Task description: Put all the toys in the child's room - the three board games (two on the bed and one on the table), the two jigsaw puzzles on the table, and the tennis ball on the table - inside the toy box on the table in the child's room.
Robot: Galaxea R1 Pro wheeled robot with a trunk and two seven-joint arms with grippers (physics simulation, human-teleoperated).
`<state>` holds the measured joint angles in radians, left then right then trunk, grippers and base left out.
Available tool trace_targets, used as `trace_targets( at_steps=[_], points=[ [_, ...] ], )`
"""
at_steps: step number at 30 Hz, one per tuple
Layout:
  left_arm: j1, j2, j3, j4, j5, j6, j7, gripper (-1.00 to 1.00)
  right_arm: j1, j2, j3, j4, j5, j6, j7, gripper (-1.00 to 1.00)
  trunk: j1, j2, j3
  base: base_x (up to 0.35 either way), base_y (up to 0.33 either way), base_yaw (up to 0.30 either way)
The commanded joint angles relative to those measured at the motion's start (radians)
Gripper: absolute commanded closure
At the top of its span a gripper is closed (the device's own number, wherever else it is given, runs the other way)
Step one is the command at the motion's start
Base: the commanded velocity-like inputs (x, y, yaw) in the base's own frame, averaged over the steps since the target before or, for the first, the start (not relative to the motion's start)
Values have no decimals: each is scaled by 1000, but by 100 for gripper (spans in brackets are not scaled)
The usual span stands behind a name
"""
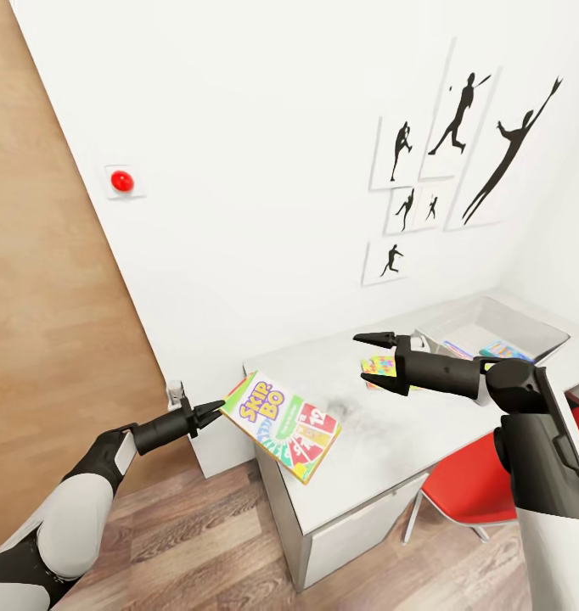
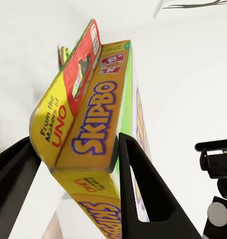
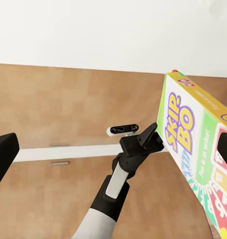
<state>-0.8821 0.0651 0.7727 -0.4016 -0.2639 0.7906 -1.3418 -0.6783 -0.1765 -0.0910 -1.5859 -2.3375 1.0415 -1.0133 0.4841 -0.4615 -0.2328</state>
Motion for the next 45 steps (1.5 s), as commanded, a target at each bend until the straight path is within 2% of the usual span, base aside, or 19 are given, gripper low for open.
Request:
trace_targets(
  at_steps=[1,9,23,45],
  points=[
    [-1,-1,8,0,-11,10,-7,100,-1,1,-1,0,-8,6,-11,-100,-3,5,1,0,0,0],
    [-1,-1,7,0,-11,10,-8,100,-1,4,-2,0,-8,6,-11,-100,-34,61,26,0,0,0],
    [-1,-2,4,0,-11,10,-8,100,-1,5,-4,0,-8,6,-10,-100,-34,61,29,0,0,0],
    [-1,-2,3,0,-11,10,-8,100,-1,5,-4,0,-8,6,-9,-100,-34,61,63,0,0,0]
  ],
)
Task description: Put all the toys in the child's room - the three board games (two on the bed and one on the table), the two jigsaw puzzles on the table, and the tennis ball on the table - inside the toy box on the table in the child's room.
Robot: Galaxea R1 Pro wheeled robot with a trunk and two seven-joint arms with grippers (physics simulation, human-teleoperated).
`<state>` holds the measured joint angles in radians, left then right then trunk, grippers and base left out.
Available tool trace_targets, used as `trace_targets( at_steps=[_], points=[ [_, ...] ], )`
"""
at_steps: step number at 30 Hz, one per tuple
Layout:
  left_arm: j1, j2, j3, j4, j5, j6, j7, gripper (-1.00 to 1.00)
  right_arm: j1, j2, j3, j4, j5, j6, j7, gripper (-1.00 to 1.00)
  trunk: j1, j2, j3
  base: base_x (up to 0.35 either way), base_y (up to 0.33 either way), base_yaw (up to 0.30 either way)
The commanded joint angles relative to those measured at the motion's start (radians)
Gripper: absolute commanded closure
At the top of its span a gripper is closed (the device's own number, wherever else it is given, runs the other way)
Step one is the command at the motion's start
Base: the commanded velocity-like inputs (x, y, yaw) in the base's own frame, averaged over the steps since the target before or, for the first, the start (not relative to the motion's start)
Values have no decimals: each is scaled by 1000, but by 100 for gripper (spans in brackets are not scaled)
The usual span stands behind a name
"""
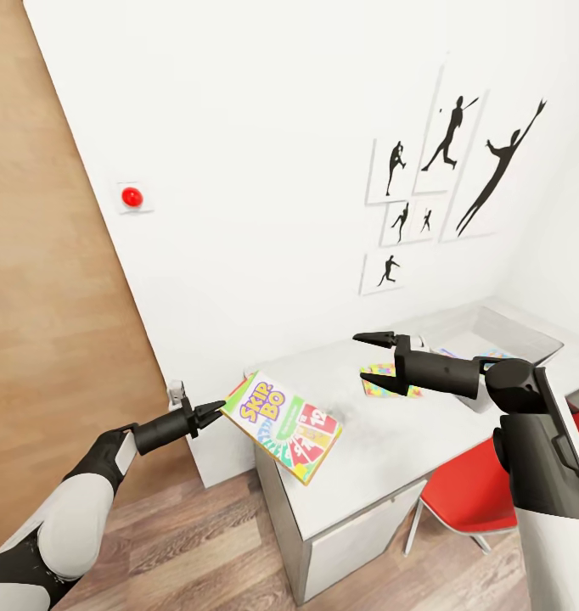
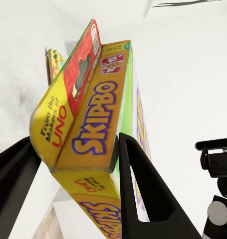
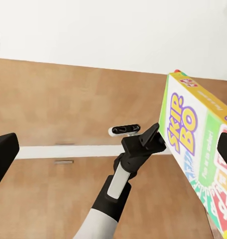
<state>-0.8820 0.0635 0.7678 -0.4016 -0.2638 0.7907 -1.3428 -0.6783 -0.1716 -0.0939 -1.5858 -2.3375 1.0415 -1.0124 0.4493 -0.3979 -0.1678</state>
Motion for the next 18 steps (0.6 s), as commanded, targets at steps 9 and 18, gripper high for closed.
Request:
trace_targets(
  at_steps=[9,18],
  points=[
    [-2,-1,7,0,-11,10,-7,100,-1,1,-1,0,-8,6,-9,-100,1,-2,13,0,0,0],
    [-2,-2,7,0,-11,10,-7,100,-1,0,0,0,-8,6,-10,-100,1,-2,28,0,0,0]
  ],
)
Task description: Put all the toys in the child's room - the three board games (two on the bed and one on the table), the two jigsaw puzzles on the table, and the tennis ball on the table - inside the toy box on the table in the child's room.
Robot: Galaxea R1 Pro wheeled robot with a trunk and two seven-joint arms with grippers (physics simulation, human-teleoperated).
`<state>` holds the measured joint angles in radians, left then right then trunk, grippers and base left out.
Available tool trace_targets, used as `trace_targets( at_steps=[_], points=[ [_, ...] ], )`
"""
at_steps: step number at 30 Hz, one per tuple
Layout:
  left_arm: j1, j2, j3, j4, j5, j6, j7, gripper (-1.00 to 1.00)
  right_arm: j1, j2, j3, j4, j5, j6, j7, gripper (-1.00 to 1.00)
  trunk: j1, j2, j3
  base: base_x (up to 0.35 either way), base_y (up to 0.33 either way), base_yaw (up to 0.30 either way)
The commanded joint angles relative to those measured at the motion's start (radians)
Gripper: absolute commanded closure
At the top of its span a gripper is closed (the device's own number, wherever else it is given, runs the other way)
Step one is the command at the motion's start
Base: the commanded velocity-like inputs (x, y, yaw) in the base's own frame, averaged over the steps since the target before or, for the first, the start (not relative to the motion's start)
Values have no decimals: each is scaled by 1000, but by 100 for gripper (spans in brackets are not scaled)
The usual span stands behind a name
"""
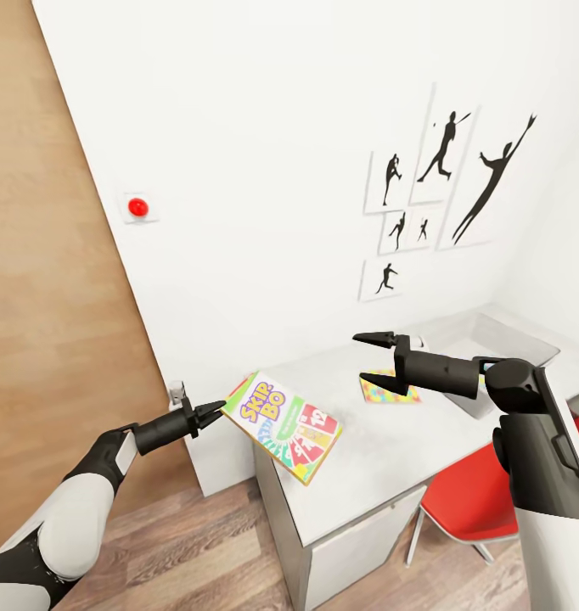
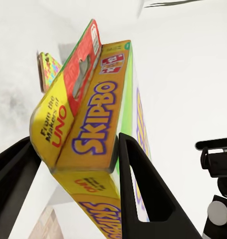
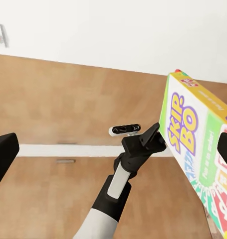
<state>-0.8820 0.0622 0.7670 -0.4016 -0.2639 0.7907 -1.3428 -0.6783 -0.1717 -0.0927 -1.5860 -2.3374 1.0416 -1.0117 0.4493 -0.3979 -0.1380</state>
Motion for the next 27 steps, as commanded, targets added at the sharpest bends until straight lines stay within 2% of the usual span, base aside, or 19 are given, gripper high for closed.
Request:
trace_targets(
  at_steps=[1,27],
  points=[
    [-2,-1,8,0,-11,10,-7,100,-1,0,-1,0,-8,6,-11,-100,1,-2,-1,0,0,0],
    [-2,-1,8,0,-11,10,-7,100,-1,1,-1,0,-8,6,-10,-100,1,-2,42,0,0,0]
  ],
)
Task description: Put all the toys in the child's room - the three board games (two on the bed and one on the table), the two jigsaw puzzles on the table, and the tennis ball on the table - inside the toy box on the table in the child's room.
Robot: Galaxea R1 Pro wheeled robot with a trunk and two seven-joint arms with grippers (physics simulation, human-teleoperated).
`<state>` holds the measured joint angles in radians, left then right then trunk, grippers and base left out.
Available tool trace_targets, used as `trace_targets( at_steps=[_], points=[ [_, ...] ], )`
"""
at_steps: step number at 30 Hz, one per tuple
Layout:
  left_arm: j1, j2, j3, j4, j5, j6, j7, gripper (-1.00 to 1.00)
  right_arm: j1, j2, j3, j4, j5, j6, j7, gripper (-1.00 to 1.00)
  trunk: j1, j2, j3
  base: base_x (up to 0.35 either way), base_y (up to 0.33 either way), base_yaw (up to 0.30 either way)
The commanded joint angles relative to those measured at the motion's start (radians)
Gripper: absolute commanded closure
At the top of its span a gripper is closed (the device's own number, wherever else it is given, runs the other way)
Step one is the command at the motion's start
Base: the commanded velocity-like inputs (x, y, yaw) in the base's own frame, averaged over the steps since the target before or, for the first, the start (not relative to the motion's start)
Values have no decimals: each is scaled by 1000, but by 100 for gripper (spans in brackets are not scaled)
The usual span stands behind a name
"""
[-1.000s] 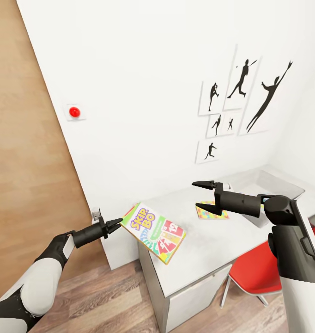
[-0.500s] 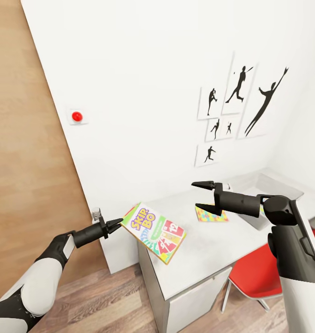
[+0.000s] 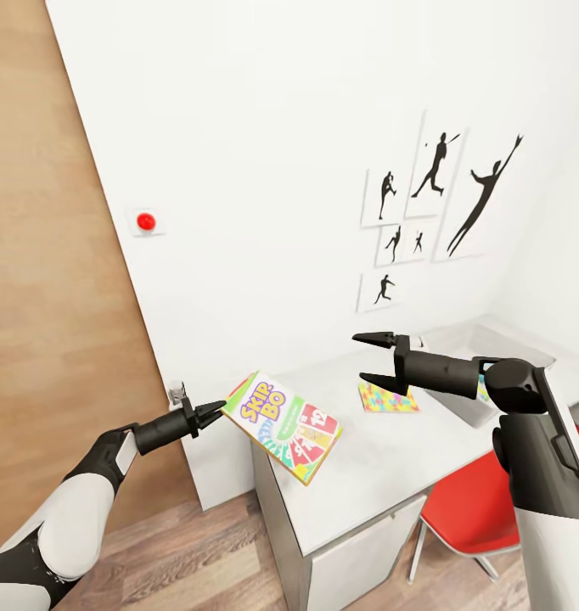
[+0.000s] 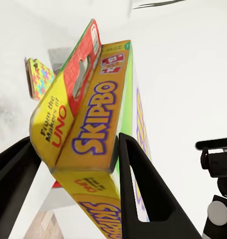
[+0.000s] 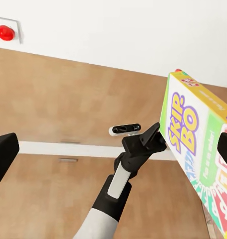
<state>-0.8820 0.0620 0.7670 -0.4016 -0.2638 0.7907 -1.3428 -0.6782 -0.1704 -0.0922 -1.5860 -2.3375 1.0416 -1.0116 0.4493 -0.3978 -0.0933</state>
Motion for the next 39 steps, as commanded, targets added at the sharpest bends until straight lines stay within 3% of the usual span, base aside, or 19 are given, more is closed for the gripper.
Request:
trace_targets(
  at_steps=[1,30,39],
  points=[
    [-2,-1,8,0,-11,10,-7,100,-1,0,-1,0,-8,6,-10,-100,1,-2,-1,0,0,0],
    [0,-2,8,0,-12,42,-7,100,-1,1,4,0,-8,6,-13,-100,1,-2,47,0,-28,1],
    [0,-5,8,0,-12,42,-7,100,-2,0,-2,0,-8,6,-12,-100,1,-2,50,0,-60,7]
  ],
)
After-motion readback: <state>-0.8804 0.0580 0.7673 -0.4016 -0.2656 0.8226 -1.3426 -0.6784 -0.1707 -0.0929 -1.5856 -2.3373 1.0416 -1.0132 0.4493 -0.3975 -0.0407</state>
